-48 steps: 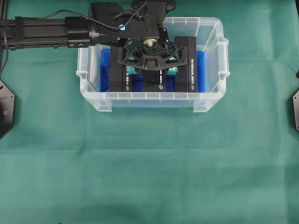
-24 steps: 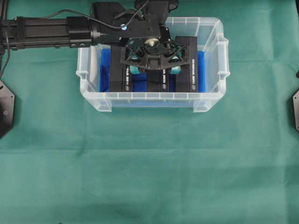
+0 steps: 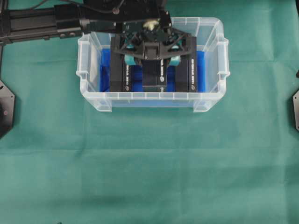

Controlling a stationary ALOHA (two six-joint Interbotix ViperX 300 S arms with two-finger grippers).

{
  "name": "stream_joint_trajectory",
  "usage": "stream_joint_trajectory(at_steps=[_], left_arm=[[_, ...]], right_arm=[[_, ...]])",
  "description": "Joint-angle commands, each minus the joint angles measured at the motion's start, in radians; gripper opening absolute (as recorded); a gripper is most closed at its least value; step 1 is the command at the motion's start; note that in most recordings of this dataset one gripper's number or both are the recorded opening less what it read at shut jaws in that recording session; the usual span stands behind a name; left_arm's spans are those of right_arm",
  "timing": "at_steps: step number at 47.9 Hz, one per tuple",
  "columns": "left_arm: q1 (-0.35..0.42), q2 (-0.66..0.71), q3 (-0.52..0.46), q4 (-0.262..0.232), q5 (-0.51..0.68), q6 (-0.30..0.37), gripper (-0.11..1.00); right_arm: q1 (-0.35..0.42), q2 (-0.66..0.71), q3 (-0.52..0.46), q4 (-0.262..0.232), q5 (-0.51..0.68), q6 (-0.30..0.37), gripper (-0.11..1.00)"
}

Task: Take the box out of the case with the left arm.
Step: 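Lift the middle box straight up out of the foam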

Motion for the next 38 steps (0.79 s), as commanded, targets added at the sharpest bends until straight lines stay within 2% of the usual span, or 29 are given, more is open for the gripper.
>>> stream_joint_trajectory(at_steps=[1, 12, 22, 38], left_arm=[[-0.003, -0.043, -0.086, 0.002, 0.057, 0.0, 0.6], [-0.005, -0.037, -0.249, 0.011, 0.19, 0.002, 0.6], [-0.008, -0.038, -0.345, 0.014, 0.284, 0.002, 0.6], [-0.011, -0.043, -0.376, 0.015, 0.314, 0.0, 0.6]], right_arm=[[-0.002, 0.002, -0.018, -0.002, -0.002, 0.002, 0.0], [-0.002, 0.002, -0.018, -0.002, -0.002, 0.002, 0.0], [-0.002, 0.003, -0.018, -0.002, -0.003, 0.002, 0.0], [-0.002, 0.003, -0.018, -0.002, -0.002, 0.002, 0.0]])
